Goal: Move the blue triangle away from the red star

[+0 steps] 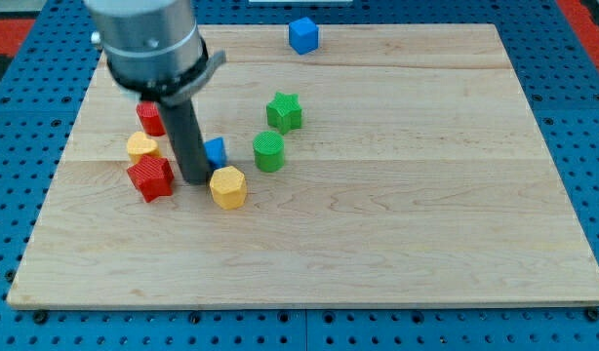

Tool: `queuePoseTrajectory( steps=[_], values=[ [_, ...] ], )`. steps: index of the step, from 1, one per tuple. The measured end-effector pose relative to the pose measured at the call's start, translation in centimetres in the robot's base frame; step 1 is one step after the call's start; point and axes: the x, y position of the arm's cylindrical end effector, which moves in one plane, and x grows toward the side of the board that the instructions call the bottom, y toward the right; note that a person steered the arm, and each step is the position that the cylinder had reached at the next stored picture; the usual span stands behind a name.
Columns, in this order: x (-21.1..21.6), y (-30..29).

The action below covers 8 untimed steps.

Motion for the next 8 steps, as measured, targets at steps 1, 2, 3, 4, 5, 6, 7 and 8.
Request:
queuePoseTrajectory(
  steps=[1, 2, 3, 4, 5, 6, 7, 8],
  values=[
    [-3.9, 2.0],
    [-7.5, 3.1],
    [-8.8, 5.6],
    [-9.3, 9.6],
    [-12.0, 10.2],
    [-15.0, 7.7],
    [-18.3, 6.0],
    [-18.9, 3.7]
  ],
)
